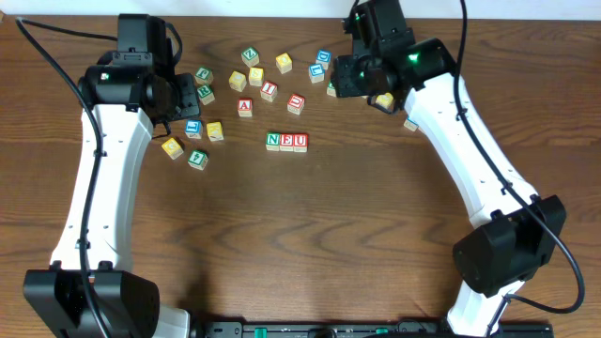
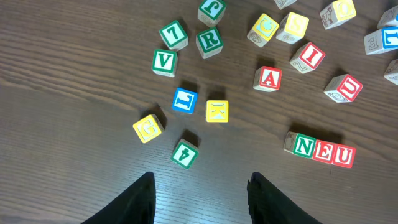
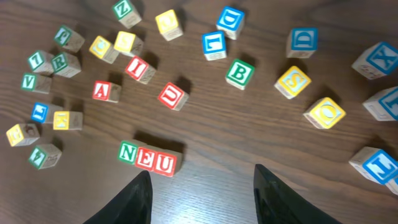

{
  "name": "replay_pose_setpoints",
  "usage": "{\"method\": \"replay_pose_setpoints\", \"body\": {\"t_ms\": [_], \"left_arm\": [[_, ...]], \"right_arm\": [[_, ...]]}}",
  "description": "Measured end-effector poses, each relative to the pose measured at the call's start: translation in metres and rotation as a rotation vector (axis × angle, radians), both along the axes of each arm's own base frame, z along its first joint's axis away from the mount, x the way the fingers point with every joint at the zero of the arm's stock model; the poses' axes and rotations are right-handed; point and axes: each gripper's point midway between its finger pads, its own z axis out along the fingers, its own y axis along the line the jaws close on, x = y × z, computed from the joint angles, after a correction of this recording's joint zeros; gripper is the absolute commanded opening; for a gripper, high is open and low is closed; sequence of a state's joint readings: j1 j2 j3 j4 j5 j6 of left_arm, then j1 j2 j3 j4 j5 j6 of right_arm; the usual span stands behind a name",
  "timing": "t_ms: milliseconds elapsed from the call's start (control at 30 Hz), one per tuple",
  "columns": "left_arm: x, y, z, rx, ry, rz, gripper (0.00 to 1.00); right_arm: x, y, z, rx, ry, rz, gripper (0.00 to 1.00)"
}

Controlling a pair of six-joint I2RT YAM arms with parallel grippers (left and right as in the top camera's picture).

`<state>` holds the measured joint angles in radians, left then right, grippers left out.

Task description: Spell out NEURIPS

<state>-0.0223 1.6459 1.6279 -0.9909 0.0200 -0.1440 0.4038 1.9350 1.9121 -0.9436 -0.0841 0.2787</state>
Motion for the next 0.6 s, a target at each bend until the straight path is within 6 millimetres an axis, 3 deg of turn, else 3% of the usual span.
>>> {"method": "replay_pose_setpoints", "body": {"t_ms": [233, 467, 600], "left_arm": [[0.000, 0.000, 0.000, 0.000, 0.000, 0.000, 0.47], [0.000, 0.000, 0.000, 0.000, 0.000, 0.000, 0.48], [0.000, 0.000, 0.000, 0.000, 0.000, 0.000, 0.48]], "right_arm": [[0.013, -0.012, 0.001, 0.004, -0.025, -0.044, 0.47], [0.020, -0.013, -0.026, -0.010, 0.028, -0.066, 0.50], [0.023, -0.019, -0.031, -0.022, 0.032, -0.081, 0.51]]}}
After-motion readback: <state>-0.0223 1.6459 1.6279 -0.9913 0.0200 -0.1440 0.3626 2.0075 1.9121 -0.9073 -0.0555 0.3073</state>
